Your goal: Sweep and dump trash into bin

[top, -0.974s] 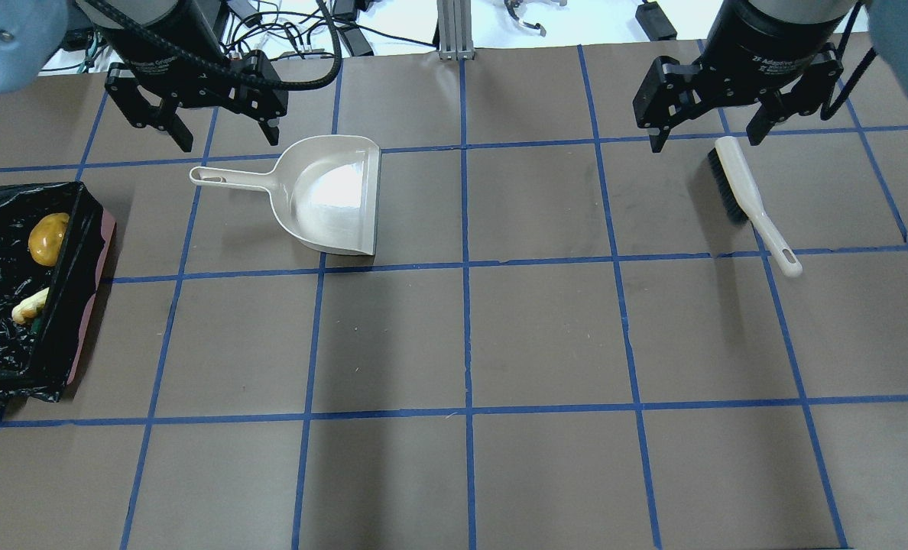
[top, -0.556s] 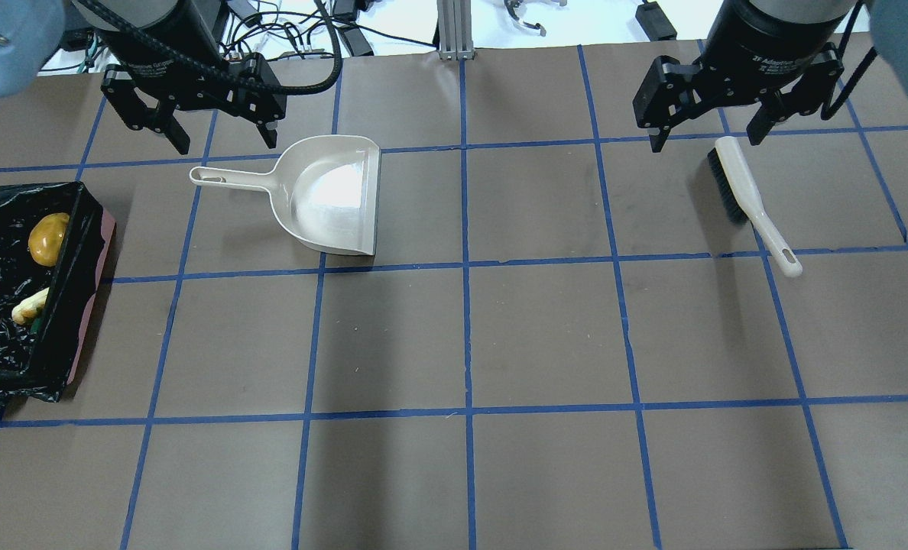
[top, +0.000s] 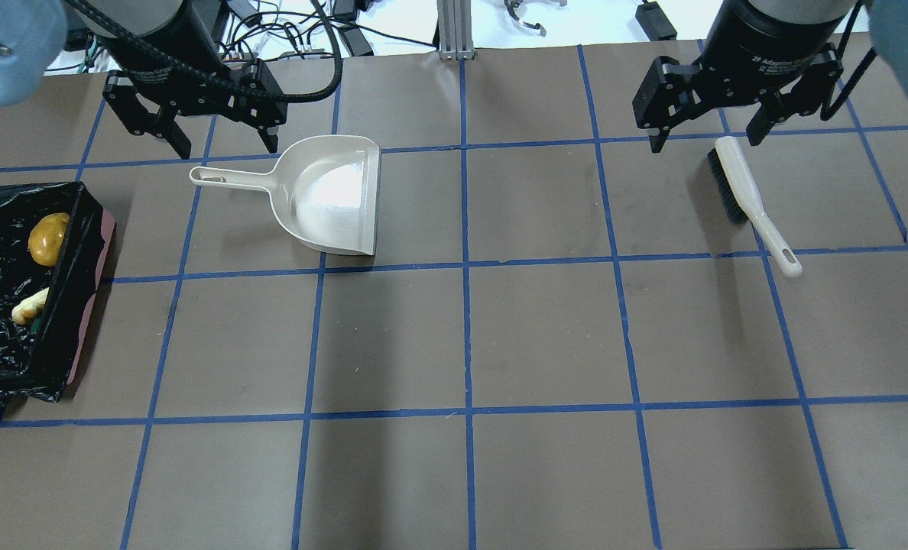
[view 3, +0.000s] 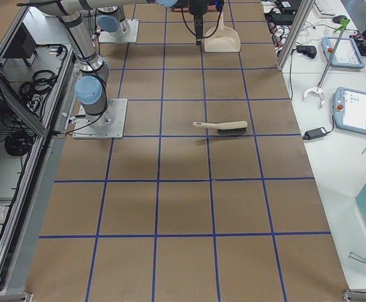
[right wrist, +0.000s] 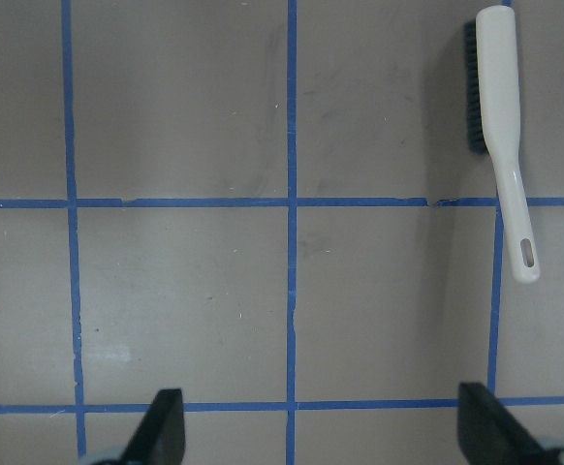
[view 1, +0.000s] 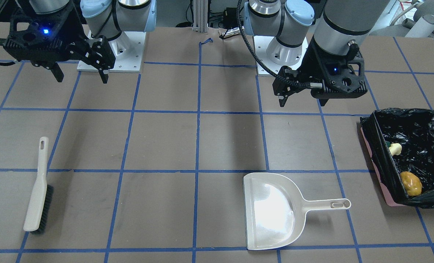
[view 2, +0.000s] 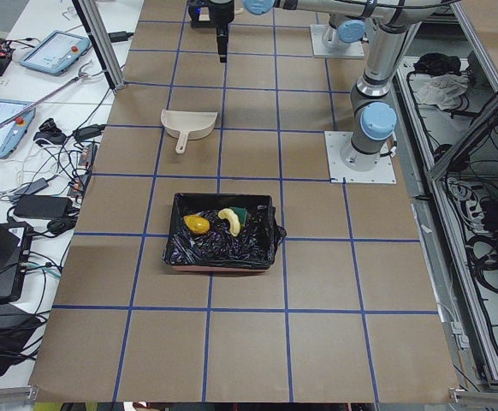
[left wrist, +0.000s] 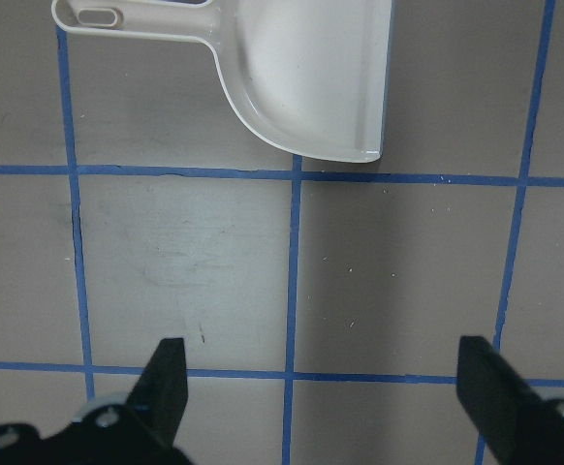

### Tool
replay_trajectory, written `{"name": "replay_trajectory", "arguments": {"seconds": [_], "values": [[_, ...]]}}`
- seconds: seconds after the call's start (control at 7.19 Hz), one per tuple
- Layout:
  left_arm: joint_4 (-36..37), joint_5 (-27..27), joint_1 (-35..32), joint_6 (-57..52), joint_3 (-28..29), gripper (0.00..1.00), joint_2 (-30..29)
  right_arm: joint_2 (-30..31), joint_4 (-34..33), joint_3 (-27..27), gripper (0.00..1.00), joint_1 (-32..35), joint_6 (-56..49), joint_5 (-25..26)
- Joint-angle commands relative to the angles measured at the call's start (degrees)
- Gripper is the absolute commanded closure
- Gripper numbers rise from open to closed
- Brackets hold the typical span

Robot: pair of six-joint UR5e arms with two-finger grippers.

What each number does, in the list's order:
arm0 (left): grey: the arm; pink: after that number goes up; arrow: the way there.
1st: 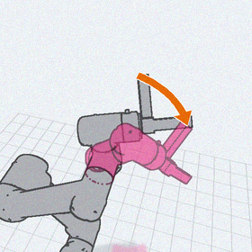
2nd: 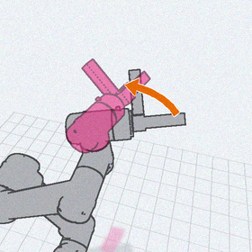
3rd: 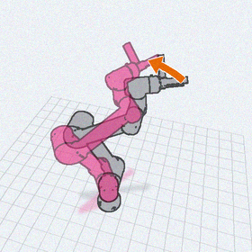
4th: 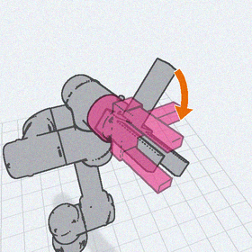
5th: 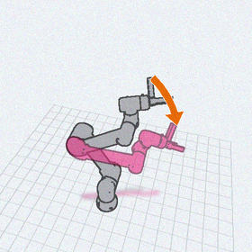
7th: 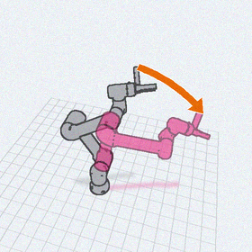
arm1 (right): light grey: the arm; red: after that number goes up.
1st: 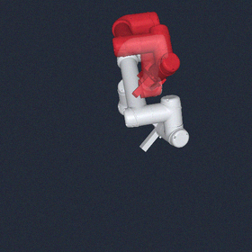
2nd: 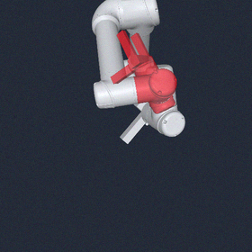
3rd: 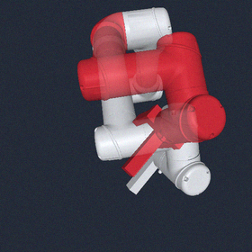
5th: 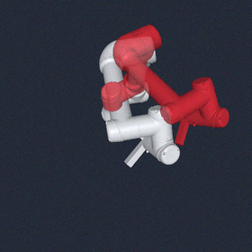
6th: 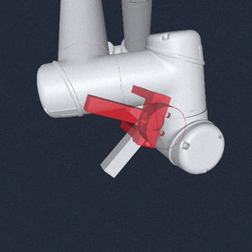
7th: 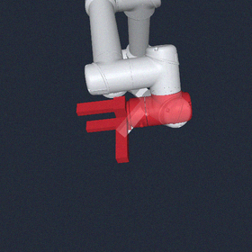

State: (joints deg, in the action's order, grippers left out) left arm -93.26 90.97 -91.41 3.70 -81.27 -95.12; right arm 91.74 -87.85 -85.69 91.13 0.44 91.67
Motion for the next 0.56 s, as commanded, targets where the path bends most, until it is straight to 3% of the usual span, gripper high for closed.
{"name": "replay_trajectory", "arguments": {"seconds": [0.0, 0.42], "values": [[0.0, 0.0, 0.1, -0.4, 0.0, 0.0, 0.1, 0.0, 0.0, 0.0, 0.0, -0.1, 0.0, 0.0], [0.0, 0.1, 0.4, -0.5, -0.1, 0.0, 0.1, 0.2, 0.1, 0.0, 0.0, 0.0, 0.0, 0.0]]}}
